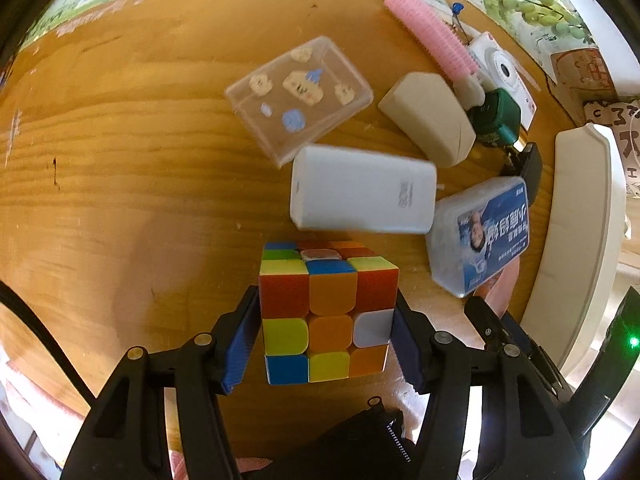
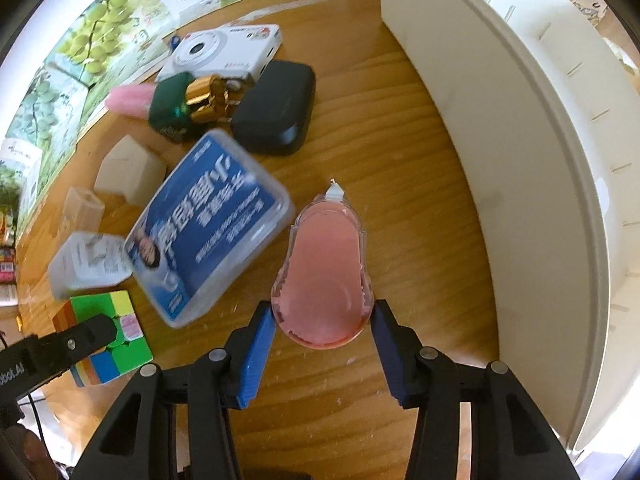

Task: Organize rigid objects
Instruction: 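Grasp the Rubik's cube with the left tool while the right tool grasps the pink tape roller, then carry the cube and tape roller into the white tray and release both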

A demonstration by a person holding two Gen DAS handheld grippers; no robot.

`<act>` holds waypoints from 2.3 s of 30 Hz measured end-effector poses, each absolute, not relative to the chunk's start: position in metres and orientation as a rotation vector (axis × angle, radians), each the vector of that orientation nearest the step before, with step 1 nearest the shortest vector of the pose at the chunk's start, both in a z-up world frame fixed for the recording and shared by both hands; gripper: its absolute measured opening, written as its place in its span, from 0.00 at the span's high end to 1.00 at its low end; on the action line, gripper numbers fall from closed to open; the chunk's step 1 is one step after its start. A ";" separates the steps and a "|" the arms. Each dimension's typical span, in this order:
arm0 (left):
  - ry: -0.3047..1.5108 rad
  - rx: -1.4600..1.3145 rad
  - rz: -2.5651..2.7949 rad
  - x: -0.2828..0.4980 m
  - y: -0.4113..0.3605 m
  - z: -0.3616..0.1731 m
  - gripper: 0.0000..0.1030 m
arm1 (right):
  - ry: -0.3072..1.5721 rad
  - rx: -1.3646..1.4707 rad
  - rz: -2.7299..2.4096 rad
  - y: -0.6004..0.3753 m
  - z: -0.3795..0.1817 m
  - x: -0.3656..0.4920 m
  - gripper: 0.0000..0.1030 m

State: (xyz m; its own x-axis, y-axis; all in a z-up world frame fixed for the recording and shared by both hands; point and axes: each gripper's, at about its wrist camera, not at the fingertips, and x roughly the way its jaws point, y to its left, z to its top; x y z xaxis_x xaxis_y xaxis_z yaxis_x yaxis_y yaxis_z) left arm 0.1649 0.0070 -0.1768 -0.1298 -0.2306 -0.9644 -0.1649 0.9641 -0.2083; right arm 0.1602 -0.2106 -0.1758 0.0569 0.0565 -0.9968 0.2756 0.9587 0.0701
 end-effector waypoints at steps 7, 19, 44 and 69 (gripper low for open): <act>1.735 -0.322 -0.050 0.141 0.008 -0.182 0.38 | 1.506 0.284 -0.122 -0.201 -0.166 0.139 0.52; 1.673 -0.359 -0.030 0.096 -0.009 -0.163 0.38 | 1.479 0.222 0.045 -0.188 -0.140 0.104 0.52; 1.272 -0.504 -0.123 0.069 -0.066 -0.060 0.38 | 1.137 -0.010 0.329 -0.233 -0.039 0.048 0.53; 1.155 -0.437 -0.300 0.051 -0.206 -0.044 0.38 | 1.132 0.016 0.291 -0.364 -0.037 0.028 0.53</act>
